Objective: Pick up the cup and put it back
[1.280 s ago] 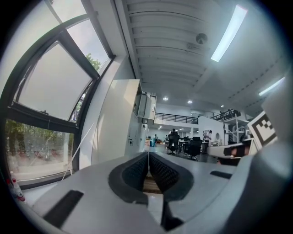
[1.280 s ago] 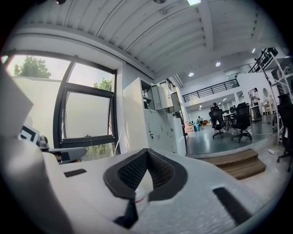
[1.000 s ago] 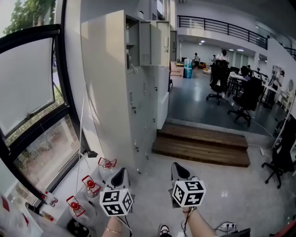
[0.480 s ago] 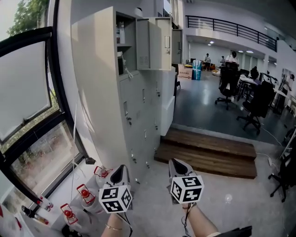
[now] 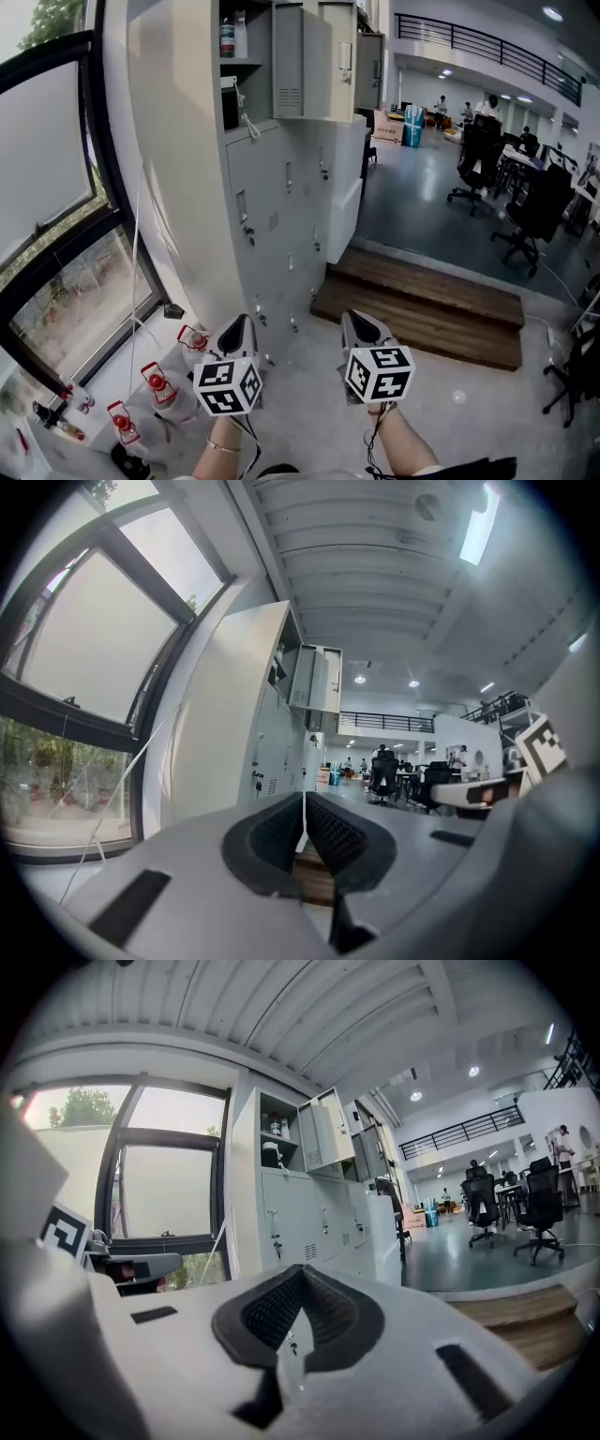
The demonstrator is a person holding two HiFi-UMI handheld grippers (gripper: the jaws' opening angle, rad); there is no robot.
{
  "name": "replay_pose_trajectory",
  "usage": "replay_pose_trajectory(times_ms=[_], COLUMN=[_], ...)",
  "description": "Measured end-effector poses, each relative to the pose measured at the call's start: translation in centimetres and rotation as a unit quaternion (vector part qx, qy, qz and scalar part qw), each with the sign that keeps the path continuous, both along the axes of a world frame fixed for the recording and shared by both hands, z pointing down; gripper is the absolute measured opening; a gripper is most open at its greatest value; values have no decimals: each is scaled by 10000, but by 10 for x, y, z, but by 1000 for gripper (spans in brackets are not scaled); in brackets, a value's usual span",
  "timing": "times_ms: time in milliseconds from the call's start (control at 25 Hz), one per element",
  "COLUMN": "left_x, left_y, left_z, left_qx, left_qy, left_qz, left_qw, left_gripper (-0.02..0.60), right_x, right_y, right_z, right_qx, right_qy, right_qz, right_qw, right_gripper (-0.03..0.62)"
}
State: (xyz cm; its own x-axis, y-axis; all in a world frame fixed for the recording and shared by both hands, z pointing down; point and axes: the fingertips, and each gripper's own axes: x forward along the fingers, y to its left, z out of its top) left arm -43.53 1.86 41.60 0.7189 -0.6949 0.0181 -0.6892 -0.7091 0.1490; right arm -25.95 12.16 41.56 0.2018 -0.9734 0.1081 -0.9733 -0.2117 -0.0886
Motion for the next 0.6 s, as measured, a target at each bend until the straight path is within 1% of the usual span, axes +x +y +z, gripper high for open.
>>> replay_pose_trajectory(times_ms=[280, 440, 600], left_x=[34, 54, 82], left_y=[-38, -72, -112], left_z=[21, 28, 33], left_qx=[-131, -141, -233], left_qy=[-137, -70, 35], left_qz=[-33, -145, -273], left_qw=[9998, 9998, 9993], left_gripper=[14, 14, 14], right_x=[28, 50, 79], right_y=[-47, -78, -120], right_z=[21, 31, 35], right_qx=[-110, -149, -197], right_qy=[-127, -107, -73], right_qz=[-166, -259, -408], right_qw=[9997, 9995, 9989], right_gripper=[-9, -9, -9])
